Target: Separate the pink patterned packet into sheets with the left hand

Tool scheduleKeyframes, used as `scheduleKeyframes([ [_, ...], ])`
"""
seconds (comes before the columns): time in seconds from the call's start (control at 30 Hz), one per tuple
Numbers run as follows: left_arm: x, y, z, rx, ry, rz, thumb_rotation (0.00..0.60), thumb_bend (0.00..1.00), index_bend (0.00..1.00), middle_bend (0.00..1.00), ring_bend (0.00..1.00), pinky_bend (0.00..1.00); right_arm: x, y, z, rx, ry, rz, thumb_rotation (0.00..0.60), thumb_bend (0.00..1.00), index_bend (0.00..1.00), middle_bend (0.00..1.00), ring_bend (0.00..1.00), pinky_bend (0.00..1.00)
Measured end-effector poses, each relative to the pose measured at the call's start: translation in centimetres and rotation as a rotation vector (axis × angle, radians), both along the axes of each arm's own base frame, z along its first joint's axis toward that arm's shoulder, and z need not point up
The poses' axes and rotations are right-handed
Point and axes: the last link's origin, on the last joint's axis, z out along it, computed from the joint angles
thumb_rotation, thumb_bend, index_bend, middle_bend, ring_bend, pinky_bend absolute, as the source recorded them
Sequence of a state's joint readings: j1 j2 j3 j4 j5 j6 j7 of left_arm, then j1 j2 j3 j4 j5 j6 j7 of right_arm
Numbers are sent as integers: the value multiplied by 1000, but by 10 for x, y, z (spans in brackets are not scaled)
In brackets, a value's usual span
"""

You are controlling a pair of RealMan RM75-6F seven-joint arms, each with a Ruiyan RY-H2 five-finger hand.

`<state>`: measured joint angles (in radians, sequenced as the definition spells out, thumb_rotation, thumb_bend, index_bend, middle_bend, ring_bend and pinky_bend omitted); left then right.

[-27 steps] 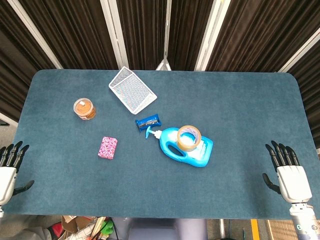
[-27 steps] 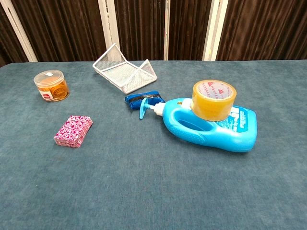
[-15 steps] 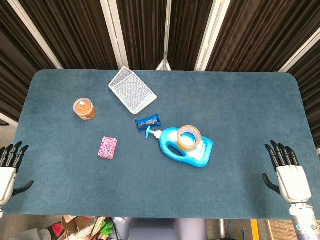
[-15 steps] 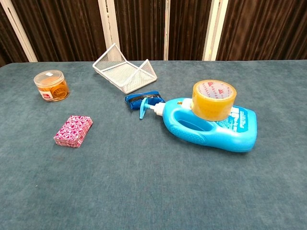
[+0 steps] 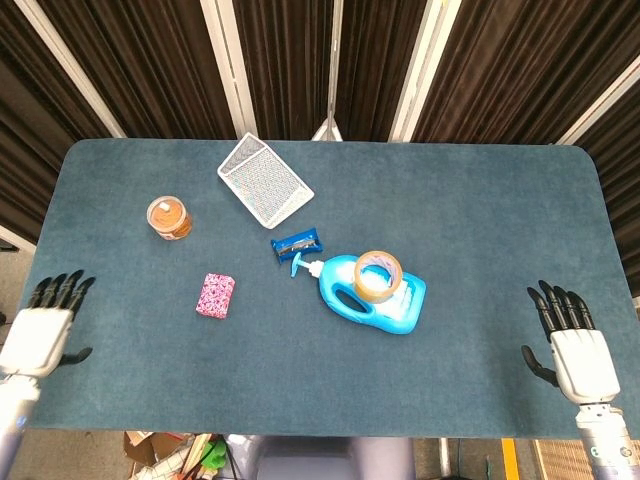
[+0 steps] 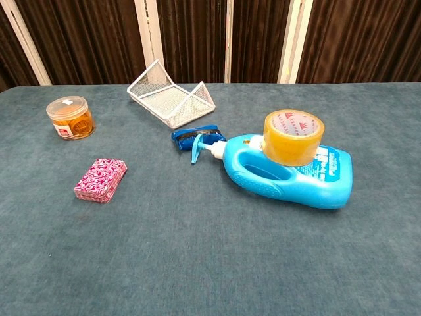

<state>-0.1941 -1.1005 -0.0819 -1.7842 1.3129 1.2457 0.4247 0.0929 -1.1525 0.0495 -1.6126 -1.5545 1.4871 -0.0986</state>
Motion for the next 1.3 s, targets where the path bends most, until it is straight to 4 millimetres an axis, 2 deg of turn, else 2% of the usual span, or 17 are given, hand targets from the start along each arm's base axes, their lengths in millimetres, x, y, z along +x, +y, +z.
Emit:
scheduleKeyframes([
  [0.2,20,39,-21,-88,44,12,600,128,7,0,0,0,0,0,1,-1,-10,-2,600,363,0,0,0,87],
  [0.33,38,63,-43,-136,74,-1,600,151,37,0,0,0,0,0,1,4,-14,-3,600,363,0,0,0,87],
  [0.53,57,86,-77,-203,103,11,600,154,66,0,0,0,0,0,2,8,-26,-4,600,363,0,0,0,87],
  [0.83,86,108,-126,-270,123,4,600,223,102,0,0,0,0,0,2,11,-36,-7,600,363,0,0,0,87],
  [1.13,103,119,-152,-289,126,-1,600,289,139,0,0,0,0,0,2,15,-44,-9,600,363,0,0,0,87],
  [1.23,106,121,-158,-293,125,0,600,336,188,0,0,0,0,0,2,16,-46,-10,600,364,0,0,0,87],
  [1.3,107,122,-161,-295,120,3,600,371,275,0,0,0,0,0,2,17,-46,-10,600,364,0,0,0,87],
])
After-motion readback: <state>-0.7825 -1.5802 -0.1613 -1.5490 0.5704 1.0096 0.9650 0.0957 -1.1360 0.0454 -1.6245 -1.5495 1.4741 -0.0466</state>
